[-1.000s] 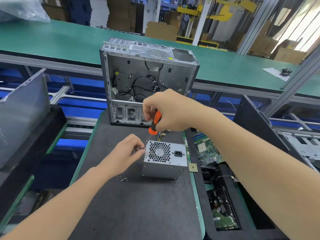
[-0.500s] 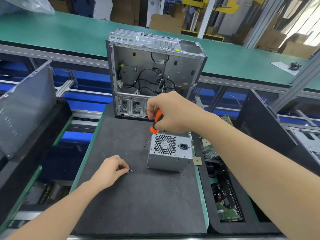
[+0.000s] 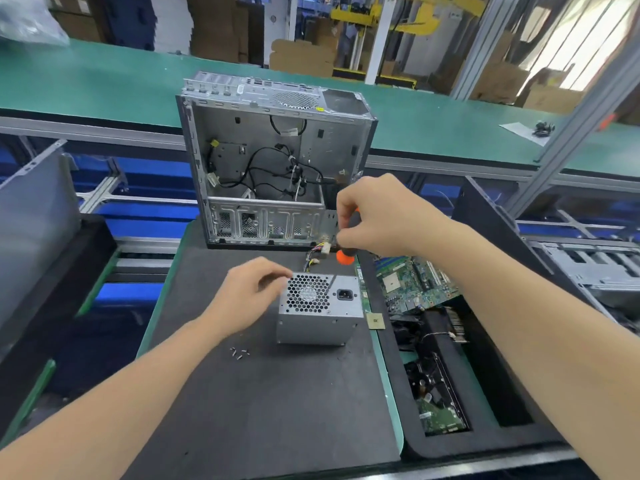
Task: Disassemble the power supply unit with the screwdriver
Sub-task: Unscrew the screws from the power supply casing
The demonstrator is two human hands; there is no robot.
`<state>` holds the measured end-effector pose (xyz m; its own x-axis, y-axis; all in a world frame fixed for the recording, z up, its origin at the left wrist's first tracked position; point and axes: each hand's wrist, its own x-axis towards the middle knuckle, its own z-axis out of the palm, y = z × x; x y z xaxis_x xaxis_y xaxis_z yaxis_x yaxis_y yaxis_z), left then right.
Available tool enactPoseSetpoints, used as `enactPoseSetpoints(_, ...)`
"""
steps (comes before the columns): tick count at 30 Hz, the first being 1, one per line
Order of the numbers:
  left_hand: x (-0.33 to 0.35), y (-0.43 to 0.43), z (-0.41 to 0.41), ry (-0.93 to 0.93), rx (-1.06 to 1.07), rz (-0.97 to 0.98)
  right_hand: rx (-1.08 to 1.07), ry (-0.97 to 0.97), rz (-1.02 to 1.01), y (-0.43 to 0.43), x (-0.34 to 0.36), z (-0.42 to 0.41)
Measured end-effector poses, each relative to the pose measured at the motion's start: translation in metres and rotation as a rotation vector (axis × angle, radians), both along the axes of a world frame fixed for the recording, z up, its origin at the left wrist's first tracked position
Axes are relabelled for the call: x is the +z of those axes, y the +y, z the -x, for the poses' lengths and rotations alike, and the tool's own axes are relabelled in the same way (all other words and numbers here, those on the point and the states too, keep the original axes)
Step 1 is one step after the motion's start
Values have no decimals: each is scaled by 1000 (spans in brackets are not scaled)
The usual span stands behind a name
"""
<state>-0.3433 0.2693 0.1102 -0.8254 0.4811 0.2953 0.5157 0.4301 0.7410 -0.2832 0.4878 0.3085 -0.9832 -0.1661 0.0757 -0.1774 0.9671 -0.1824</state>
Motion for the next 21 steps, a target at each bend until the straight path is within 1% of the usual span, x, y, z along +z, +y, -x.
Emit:
enactPoseSetpoints(3,12,38,-7,-136,-255,-12,-39,-32,6,10,-5,-5)
enactPoseSetpoints(5,9,52,-10,-211,-331,13,-55,-56,27,15,-10,-7)
enactPoseSetpoints(10,1,59,-6,-270,-330,-11,-53,-57,82,22,-21,-12)
enactPoseSetpoints(12,0,60,-5,-276,-350,14,-49,-56,104,22,-23,-13)
enactPoseSetpoints(14,-2,60,-5,-267,-359,37,-51,-63,110,21,-25,-12)
enactPoseSetpoints(17,-2,61,-5,-302,-353,0,-50,-78,118,19,-27,-10)
enactPoseSetpoints(21,-2,61,-5,-296,-364,1,-37,-82,98,17,-25,-8)
